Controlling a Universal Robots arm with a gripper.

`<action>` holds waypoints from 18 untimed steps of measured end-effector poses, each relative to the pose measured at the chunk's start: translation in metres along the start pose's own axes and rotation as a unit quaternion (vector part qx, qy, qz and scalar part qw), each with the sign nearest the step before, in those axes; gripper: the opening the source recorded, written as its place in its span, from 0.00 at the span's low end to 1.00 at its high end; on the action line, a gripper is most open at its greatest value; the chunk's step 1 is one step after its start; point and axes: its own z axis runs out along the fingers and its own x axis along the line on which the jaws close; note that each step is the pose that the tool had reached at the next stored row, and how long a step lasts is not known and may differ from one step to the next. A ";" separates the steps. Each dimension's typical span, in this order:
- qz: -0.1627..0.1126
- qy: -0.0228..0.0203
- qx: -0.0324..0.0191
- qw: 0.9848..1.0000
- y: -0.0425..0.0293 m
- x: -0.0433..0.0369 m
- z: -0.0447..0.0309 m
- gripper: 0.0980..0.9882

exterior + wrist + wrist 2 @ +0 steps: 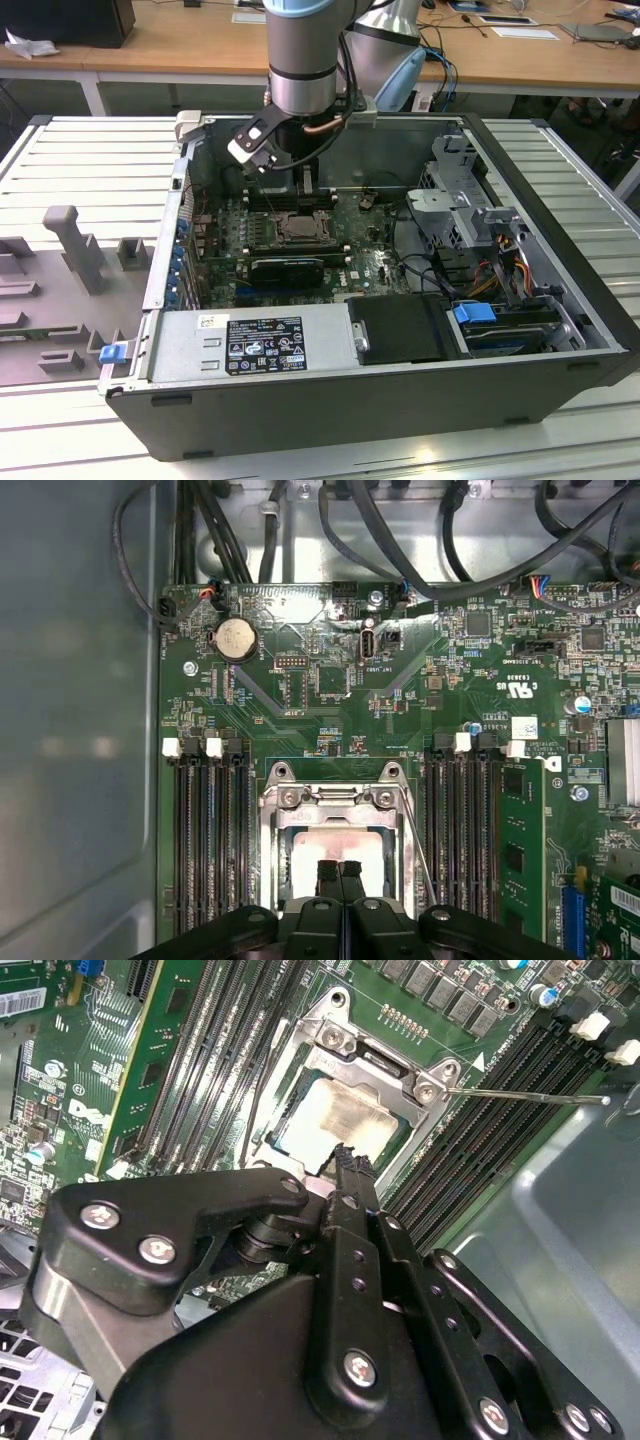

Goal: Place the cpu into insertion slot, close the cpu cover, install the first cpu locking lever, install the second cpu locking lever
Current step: 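Install the first cpu locking lever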

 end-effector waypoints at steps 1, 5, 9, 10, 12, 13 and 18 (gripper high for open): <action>0.000 0.000 0.000 1.000 0.0000 0.0000 -0.0005 0.01; 0.000 0.000 0.000 1.000 0.0001 0.0000 -0.0010 0.01; 0.000 0.000 0.000 1.000 0.0001 0.0000 -0.0013 0.01; 0.000 0.000 0.000 1.000 0.0001 0.0000 -0.0016 0.01; 0.000 0.000 0.000 1.000 0.0002 0.0000 -0.0031 0.01; 0.000 0.000 0.000 1.000 0.0003 0.0001 -0.0045 0.01; 0.000 0.000 0.000 1.000 0.0007 0.0002 -0.0122 0.01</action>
